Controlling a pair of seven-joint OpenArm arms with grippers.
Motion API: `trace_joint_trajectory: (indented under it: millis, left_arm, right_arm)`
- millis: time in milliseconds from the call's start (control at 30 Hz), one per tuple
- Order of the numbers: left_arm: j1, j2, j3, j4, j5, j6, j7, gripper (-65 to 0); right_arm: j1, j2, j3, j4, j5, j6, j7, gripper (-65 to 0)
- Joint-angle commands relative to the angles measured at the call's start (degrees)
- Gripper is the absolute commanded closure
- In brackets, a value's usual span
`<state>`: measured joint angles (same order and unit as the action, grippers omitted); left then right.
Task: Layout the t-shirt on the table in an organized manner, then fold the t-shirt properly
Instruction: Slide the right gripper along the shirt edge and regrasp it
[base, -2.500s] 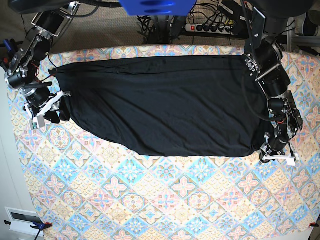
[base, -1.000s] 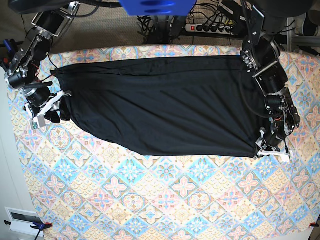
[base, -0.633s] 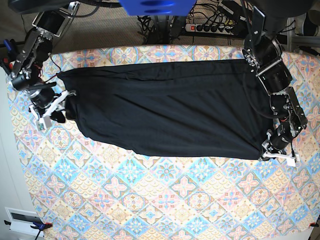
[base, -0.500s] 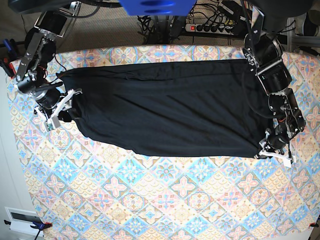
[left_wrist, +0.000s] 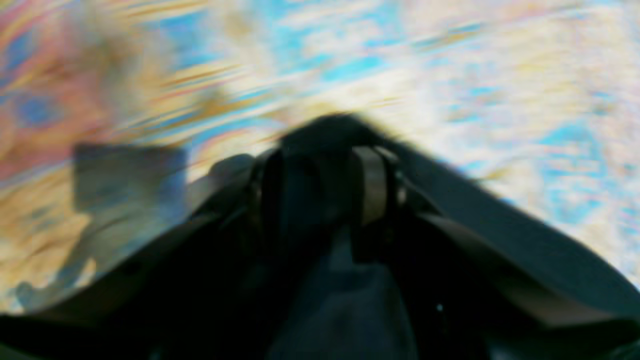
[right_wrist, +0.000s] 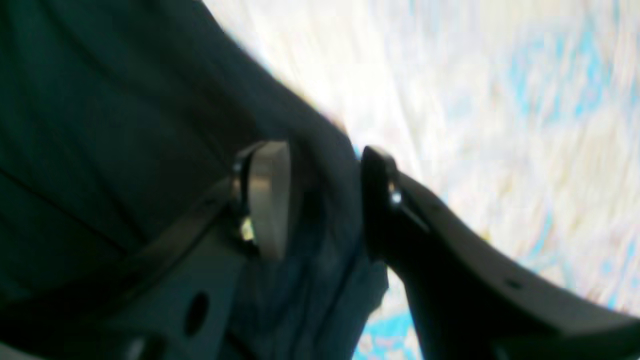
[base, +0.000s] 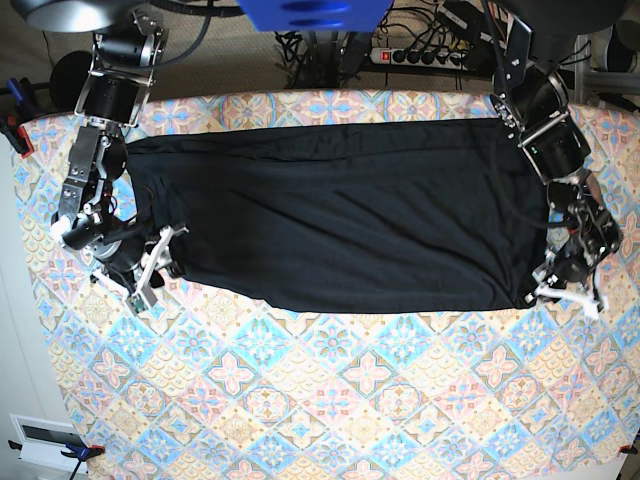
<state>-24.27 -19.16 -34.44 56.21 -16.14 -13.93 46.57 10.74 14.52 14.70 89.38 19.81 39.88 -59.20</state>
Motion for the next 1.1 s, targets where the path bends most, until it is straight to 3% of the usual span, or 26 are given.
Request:
trace_joint_trajectory:
  millis: [0, 300, 667, 967, 1067]
  left_arm:
    - [-1.5, -0.9, -0.5, 1.2, -0.4, -0.4, -1.0, -21.9]
    - [3.6, -1.5, -0.5, 1.0, -0.1, -0.4, -0.6, -21.9]
    - [5.9, -0.4, 4.4, 1.2, -1.5, -0.8, -0.5, -20.7]
    - [5.9, -0.6, 4.4, 1.2, -8.3, -0.8, -0.5, -0.1]
    - [5.9, -0.6, 4.4, 1.3, -8.3, -0.8, -0.5, 0.0]
  right_arm:
    - [2.7, 0.6, -0.8, 0.3, 1.9, 0.1, 3.2, -23.0]
    - [6.5, 0.6, -5.3, -6.7, 1.8, 0.1, 5.8, -23.0]
    - [10.5, 0.6, -5.3, -14.3, 1.7, 0.1, 6.8, -23.0]
    - [10.5, 1.6, -5.3, -14.4, 1.7, 0.1, 8.3, -23.0]
    - [10.5, 1.9, -5.2, -14.4, 1.7, 0.1, 8.4, -23.0]
